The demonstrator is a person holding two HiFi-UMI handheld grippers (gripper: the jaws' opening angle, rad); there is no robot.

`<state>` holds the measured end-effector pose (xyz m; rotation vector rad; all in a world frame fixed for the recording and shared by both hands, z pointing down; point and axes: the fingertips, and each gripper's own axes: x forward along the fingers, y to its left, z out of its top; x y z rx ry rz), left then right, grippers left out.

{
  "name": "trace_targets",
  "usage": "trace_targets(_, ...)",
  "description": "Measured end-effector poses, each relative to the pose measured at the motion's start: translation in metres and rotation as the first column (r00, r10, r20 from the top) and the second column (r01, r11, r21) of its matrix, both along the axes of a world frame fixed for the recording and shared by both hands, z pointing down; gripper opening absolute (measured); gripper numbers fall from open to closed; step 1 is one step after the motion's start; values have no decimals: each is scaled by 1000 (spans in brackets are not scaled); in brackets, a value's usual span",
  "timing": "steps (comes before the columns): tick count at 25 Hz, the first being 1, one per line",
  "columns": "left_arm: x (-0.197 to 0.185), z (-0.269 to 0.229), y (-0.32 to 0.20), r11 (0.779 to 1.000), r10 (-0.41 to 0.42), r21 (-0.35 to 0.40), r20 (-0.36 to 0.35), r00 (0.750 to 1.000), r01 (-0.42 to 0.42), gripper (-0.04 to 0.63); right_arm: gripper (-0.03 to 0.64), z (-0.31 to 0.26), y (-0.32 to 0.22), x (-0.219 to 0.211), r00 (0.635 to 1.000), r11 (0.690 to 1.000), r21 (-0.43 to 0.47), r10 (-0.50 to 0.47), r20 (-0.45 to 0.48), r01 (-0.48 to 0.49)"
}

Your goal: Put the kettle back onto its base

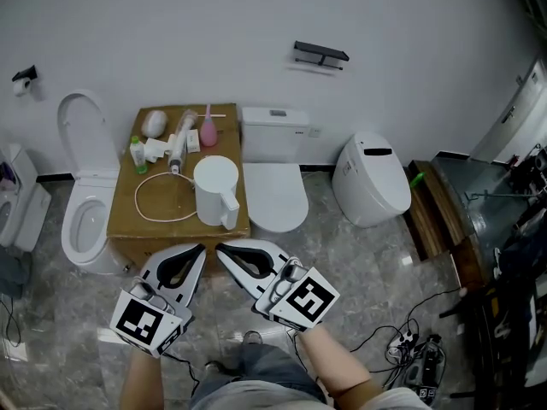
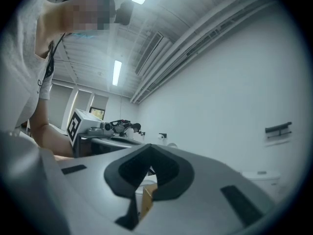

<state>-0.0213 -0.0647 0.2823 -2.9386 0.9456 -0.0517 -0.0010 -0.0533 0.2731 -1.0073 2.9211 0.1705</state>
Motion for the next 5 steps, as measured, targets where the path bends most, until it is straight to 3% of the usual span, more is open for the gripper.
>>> trace_targets(5, -8, -9, 4, 1000, 14, 12, -4, 1000, -14, 3, 8, -4, 1, -3, 1000, 1000, 3, 12, 11, -12)
